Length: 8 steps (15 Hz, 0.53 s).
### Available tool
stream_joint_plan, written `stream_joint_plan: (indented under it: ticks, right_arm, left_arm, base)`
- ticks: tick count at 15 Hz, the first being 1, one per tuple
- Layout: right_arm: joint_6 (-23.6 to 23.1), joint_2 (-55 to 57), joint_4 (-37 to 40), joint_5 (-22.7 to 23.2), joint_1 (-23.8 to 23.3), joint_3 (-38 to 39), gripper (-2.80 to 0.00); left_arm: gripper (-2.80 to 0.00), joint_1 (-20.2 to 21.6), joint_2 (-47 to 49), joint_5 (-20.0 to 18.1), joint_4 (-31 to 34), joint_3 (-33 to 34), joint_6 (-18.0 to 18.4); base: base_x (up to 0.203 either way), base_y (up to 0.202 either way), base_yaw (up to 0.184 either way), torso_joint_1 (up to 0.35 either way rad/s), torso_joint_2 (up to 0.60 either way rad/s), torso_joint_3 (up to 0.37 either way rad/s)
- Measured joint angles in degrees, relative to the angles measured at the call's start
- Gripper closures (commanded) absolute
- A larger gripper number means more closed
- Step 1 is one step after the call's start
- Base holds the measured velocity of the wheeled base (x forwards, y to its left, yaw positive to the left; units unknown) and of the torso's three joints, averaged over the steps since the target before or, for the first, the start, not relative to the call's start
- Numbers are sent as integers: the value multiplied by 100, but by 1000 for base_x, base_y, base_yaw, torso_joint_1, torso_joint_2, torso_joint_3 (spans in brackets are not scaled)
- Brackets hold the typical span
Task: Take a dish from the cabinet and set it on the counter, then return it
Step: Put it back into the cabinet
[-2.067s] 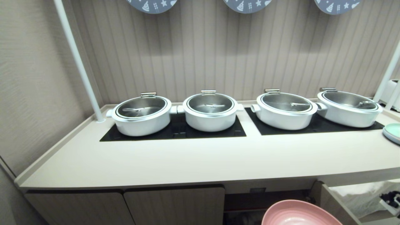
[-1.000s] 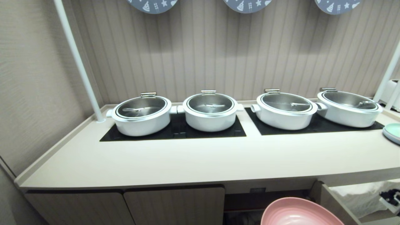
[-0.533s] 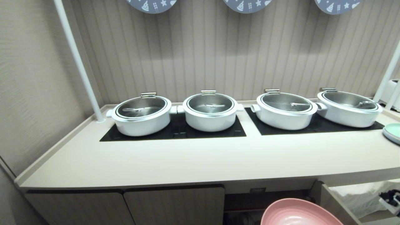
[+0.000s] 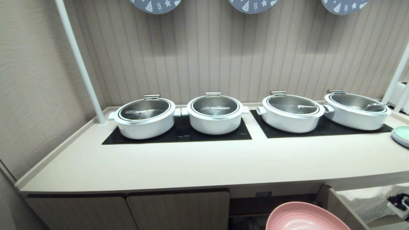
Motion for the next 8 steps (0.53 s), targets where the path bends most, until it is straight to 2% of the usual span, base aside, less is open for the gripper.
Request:
stream_joint_plan:
  ticks: [8]
  right_arm:
    - [8, 13, -2, 0, 4, 9, 0]
  left_arm:
    - [0, 2, 0, 3, 2, 0, 0]
  base:
    - [0, 0, 0, -48, 109, 52]
